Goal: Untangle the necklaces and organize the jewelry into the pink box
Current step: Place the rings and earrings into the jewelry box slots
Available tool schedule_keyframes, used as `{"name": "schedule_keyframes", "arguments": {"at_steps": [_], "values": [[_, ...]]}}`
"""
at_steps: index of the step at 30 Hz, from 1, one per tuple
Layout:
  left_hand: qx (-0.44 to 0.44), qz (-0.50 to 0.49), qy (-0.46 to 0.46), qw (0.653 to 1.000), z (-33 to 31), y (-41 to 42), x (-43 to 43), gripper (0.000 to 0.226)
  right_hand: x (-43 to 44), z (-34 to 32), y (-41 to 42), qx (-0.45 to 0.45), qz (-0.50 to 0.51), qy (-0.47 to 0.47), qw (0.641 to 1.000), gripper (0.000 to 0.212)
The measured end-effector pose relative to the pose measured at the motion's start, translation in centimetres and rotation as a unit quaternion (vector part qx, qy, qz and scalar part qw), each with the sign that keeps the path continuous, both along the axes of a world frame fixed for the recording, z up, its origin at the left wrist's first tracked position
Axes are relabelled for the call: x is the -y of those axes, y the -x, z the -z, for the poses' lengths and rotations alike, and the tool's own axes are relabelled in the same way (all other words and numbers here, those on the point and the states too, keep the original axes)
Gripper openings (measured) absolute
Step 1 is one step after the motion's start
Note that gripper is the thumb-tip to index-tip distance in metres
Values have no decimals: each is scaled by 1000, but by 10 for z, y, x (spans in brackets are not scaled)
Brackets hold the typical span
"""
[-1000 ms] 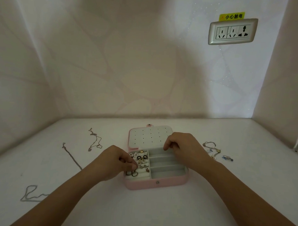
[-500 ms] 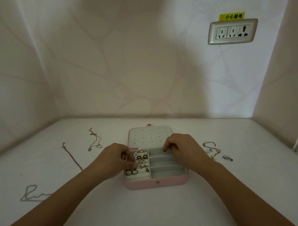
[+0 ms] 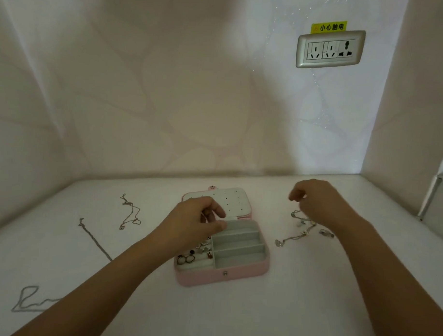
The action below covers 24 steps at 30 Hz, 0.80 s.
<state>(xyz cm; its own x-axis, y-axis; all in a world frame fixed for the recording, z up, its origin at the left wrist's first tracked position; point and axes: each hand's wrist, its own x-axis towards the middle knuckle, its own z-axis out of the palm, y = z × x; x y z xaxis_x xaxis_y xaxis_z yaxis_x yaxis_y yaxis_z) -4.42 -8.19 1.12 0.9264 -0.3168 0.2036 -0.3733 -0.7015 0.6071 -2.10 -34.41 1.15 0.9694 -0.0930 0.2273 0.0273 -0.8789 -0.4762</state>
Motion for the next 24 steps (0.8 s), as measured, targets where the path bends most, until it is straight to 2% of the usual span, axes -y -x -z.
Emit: {"name": "schedule_keyframes", "arguments": {"at_steps": [4,8,12,15,19,24], "values": [[0,89,-52,995,-8,-15,39,17,44,0,-1,-85,86,16,993,28],[-5,159,-144,977,-8,-44,77,28,56,3,-4,-161,67,-41,984,30],[-33,203,-243,948,1,-62,107,38,62,0,-1,-199,48,-52,977,4],[-51,221,-320,920,6,-69,123,44,64,0,1,-246,27,-13,969,20],[-43,212,-325,921,6,-76,137,40,59,1,1,-272,15,4,962,24],[-25,205,-319,925,5,-81,149,37,60,3,0,-245,13,-17,969,22]]}}
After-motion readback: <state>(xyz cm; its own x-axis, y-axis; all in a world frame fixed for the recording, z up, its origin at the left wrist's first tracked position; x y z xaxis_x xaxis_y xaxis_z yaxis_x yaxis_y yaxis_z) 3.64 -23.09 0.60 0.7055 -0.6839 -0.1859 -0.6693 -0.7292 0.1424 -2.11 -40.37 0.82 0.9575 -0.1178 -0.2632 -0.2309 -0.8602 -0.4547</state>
